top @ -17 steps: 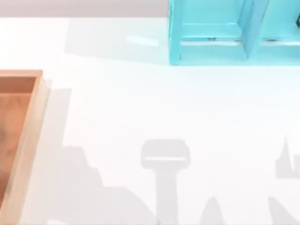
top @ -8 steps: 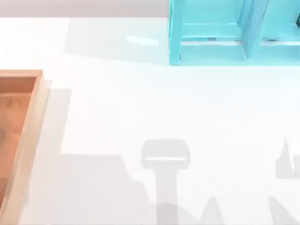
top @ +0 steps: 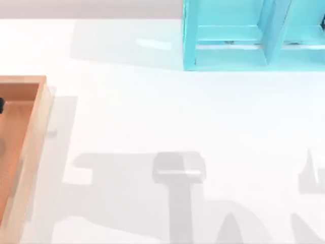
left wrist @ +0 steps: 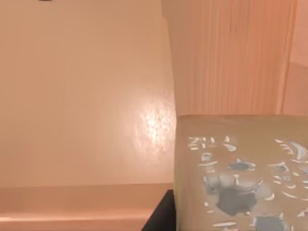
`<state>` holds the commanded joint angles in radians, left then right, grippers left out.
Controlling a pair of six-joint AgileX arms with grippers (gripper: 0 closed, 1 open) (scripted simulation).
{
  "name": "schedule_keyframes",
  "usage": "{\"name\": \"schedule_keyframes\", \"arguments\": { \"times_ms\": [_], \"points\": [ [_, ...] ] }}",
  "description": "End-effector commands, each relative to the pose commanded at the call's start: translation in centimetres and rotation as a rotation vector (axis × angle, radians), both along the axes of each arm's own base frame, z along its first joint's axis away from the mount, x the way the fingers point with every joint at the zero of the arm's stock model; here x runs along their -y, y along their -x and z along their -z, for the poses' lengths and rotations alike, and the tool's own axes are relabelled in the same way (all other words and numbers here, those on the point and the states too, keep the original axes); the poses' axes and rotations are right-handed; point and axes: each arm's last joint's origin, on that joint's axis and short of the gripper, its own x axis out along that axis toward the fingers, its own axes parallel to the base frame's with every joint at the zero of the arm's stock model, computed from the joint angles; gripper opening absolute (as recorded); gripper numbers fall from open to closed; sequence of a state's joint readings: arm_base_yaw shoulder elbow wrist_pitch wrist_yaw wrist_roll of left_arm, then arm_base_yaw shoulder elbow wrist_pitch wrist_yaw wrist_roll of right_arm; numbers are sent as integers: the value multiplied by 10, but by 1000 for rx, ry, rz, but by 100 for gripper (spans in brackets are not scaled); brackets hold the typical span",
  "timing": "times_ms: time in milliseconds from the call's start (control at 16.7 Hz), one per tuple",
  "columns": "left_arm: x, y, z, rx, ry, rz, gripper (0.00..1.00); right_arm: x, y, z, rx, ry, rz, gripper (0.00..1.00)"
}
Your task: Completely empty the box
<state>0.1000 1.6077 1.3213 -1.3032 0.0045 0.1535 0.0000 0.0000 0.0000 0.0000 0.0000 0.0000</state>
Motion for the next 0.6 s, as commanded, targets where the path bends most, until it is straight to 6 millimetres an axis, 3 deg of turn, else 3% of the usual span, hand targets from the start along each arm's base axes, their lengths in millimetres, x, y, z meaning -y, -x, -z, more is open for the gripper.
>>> {"name": "schedule_keyframes", "arguments": {
  "times_ms": [240, 420, 600],
  "points": [
    [97, 0, 22, 2, -7, 3, 0, 0, 0, 0, 0, 0, 0, 100],
    [169, 25, 41, 11, -10, 1, 0, 0, 0, 0, 0, 0, 0, 100],
    [215, 58, 59, 16, -11, 2, 0, 0, 0, 0, 0, 0, 0, 100]
  ]
}}
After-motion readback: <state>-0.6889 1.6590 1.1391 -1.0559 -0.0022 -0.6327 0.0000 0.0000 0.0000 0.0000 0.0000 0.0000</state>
